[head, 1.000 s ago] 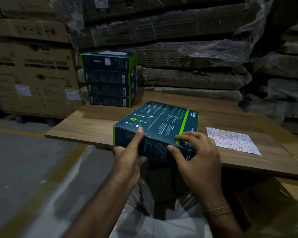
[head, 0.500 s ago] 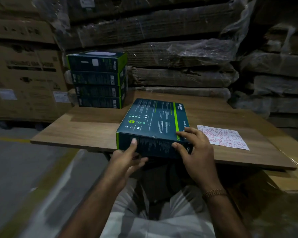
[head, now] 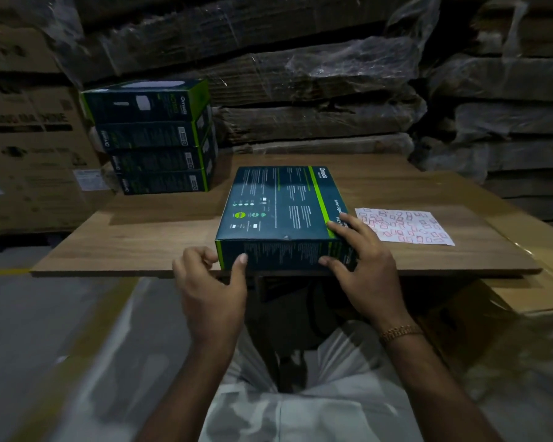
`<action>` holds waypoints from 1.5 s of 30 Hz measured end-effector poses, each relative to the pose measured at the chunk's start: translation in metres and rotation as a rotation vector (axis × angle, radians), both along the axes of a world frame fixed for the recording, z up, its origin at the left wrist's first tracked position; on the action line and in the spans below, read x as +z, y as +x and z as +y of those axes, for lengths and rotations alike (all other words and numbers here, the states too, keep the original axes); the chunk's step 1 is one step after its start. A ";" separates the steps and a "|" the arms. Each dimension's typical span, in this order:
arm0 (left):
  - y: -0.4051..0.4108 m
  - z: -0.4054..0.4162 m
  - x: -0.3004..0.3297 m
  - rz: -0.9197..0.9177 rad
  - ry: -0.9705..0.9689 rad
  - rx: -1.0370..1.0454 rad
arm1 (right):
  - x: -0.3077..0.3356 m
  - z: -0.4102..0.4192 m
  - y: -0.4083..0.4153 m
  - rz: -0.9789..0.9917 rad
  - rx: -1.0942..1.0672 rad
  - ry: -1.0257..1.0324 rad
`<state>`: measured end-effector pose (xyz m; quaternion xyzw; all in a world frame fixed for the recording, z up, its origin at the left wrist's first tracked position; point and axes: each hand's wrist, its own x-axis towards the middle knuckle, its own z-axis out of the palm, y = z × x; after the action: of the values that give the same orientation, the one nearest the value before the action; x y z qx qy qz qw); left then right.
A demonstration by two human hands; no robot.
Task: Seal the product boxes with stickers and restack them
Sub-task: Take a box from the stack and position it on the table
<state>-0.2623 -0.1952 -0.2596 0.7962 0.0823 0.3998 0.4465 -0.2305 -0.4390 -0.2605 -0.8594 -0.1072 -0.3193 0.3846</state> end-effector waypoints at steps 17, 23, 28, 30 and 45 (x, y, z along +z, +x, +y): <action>0.048 0.012 0.003 0.132 0.110 -0.199 | -0.006 0.021 0.021 -0.002 -0.016 -0.094; 0.056 0.012 0.005 0.132 0.102 -0.188 | -0.004 0.021 0.027 0.019 -0.011 -0.152; 0.061 0.015 0.004 0.141 0.057 -0.181 | -0.008 0.022 0.026 0.028 0.059 -0.106; 0.066 0.020 0.003 0.151 0.041 -0.160 | -0.014 0.029 0.025 -0.031 0.046 -0.013; 0.073 0.042 0.033 0.395 -0.049 -0.164 | -0.034 0.047 0.026 -0.262 -0.038 0.123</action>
<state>-0.1890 -0.1530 -0.2270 0.8520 0.1129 0.1961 0.4721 -0.2042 -0.3923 -0.2940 -0.7872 -0.1203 -0.4420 0.4129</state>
